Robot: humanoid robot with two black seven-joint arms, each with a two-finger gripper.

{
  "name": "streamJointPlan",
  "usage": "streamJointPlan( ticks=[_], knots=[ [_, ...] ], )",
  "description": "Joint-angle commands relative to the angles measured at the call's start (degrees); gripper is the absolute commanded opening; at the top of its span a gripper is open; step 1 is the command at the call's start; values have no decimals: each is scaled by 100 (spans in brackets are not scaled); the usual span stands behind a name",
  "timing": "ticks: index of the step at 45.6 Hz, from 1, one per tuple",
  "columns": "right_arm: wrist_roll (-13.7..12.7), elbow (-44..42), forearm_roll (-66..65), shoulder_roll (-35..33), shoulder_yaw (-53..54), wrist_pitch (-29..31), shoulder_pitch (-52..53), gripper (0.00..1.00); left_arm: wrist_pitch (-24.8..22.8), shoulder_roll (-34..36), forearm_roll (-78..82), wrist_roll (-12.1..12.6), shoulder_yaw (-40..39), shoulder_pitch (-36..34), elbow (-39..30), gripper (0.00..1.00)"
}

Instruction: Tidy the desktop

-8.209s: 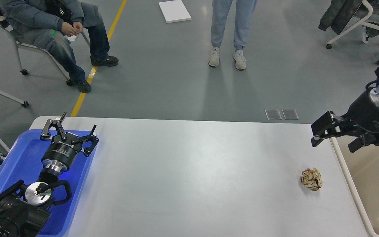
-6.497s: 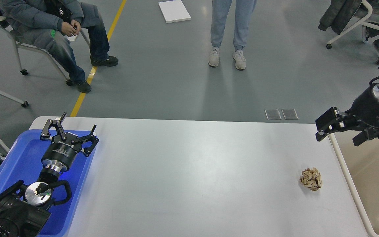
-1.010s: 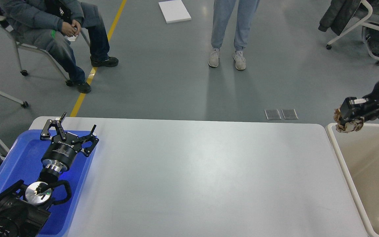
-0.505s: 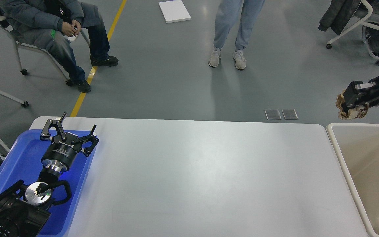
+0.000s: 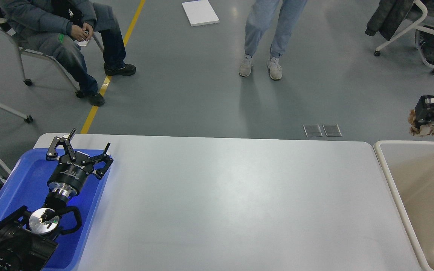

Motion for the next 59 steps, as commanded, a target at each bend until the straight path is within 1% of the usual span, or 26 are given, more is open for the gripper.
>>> streamJointPlan(
  ticks=[1,9,15,22,27,34,42,45,47,50,53,59],
  knots=[
    [5,-1394,401,-204,451,-165,-1599,0,0,0,-2,0,0,0,-1,100],
    [-21,-1930,735,-230,522,-745,-2233,0,0,0,-2,0,8,0,-1,100],
    [-47,-2360,1367,-327,531,-1272,-2979,0,0,0,-2,0,0,0,-1,100],
    [-82,-2835,1808,-256,557,-1791,-3727,0,0,0,6,0,0,0,-1,100],
    [-91,-3046,1992,-230,610,-2055,-4210,0,0,0,-2,0,0,0,-1,100],
    [-91,-3301,2028,-142,978,-2310,-4861,0,0,0,-2,0,0,0,-1,100],
    [-100,-3442,2036,130,1391,-2916,-5467,0,0,0,-2,0,0,0,-1,100],
    [-152,-3442,2045,236,1558,-3206,-5678,0,0,0,-2,0,0,0,-1,100],
    [-284,-3451,2045,358,1742,-3512,-5888,0,0,0,-2,0,0,0,-1,100],
    [-381,-3460,2045,482,1901,-3742,-6083,0,0,0,6,0,0,0,-1,100],
    [-425,-3521,2045,578,2016,-3874,-6232,0,0,0,-2,0,0,0,-1,100],
    [-478,-3846,2045,851,2122,-3919,-6566,0,0,0,-2,0,0,0,-1,100]
  ],
)
